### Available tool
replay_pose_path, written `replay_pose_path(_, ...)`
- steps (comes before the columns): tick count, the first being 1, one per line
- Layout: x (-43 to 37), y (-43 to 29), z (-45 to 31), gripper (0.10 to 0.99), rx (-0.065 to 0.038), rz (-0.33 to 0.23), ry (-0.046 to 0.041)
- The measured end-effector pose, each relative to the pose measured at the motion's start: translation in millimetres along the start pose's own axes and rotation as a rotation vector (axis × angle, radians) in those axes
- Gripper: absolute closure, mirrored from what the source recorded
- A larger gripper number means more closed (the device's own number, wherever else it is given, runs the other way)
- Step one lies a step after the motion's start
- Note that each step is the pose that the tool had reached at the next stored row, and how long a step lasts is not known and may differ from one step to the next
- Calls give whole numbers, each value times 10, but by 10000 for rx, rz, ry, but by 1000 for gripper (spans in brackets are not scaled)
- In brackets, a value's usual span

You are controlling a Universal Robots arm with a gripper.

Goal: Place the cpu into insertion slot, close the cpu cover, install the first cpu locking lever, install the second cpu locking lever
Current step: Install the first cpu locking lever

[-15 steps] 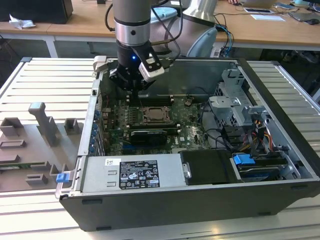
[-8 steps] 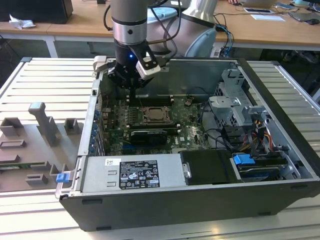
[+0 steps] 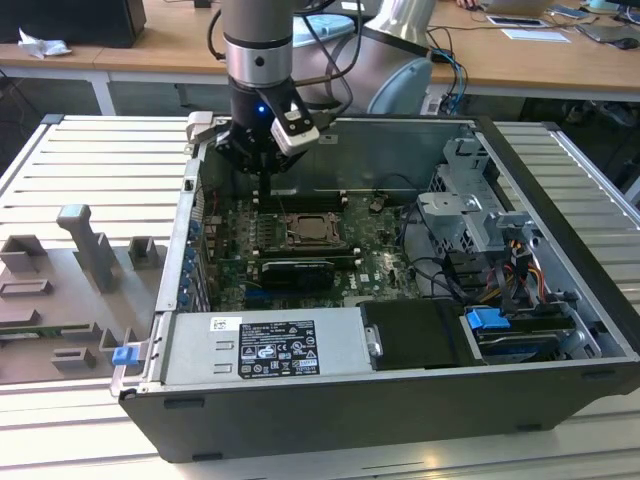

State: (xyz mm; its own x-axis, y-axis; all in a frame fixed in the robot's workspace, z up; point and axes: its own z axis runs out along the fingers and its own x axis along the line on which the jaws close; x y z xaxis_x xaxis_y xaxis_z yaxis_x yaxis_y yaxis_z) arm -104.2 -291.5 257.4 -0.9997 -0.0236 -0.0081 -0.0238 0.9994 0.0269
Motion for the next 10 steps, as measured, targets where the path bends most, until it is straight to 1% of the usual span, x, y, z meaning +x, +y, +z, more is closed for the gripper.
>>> replay_pose_path(2, -8, 16, 3, 980, 0, -1, 2)
replay_pose_path(5, -13, 16, 4, 980, 0, 0, 2)
replay_pose_path(10, -51, 16, 4, 980, 1, 0, 3)
